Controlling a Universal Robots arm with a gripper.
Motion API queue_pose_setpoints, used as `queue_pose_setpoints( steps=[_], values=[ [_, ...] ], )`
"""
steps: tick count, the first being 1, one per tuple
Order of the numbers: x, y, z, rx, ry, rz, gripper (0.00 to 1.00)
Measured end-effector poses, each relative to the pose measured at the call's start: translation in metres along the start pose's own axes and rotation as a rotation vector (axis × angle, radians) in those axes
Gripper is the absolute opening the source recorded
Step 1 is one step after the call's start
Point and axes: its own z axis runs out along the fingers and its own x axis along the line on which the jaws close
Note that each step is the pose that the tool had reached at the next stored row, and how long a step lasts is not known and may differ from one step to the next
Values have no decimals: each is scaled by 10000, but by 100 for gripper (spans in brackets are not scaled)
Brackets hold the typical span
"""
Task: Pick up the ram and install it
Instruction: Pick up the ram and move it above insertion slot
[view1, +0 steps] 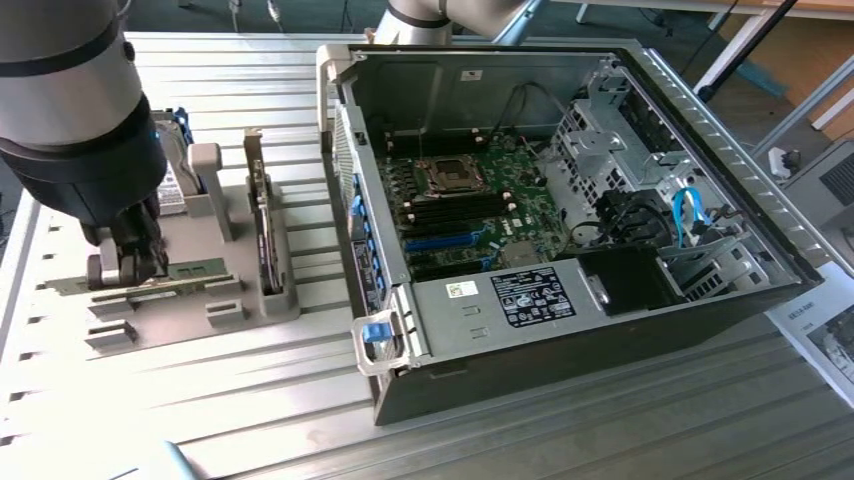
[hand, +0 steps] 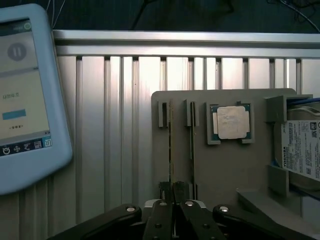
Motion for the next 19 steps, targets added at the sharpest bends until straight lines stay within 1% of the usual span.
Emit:
queue_pose_setpoints(
  steps=[9,11,14,16,19],
  values=[
    [-6,-3,-236,-1,1,0,12],
    [-9,-3,-341,-1,0,0,12],
    [-13,-2,-473,0,0,0,12],
    [-16,-1,-595,0,0,0,12],
    [-20,1,-748,0,0,0,12]
  ],
)
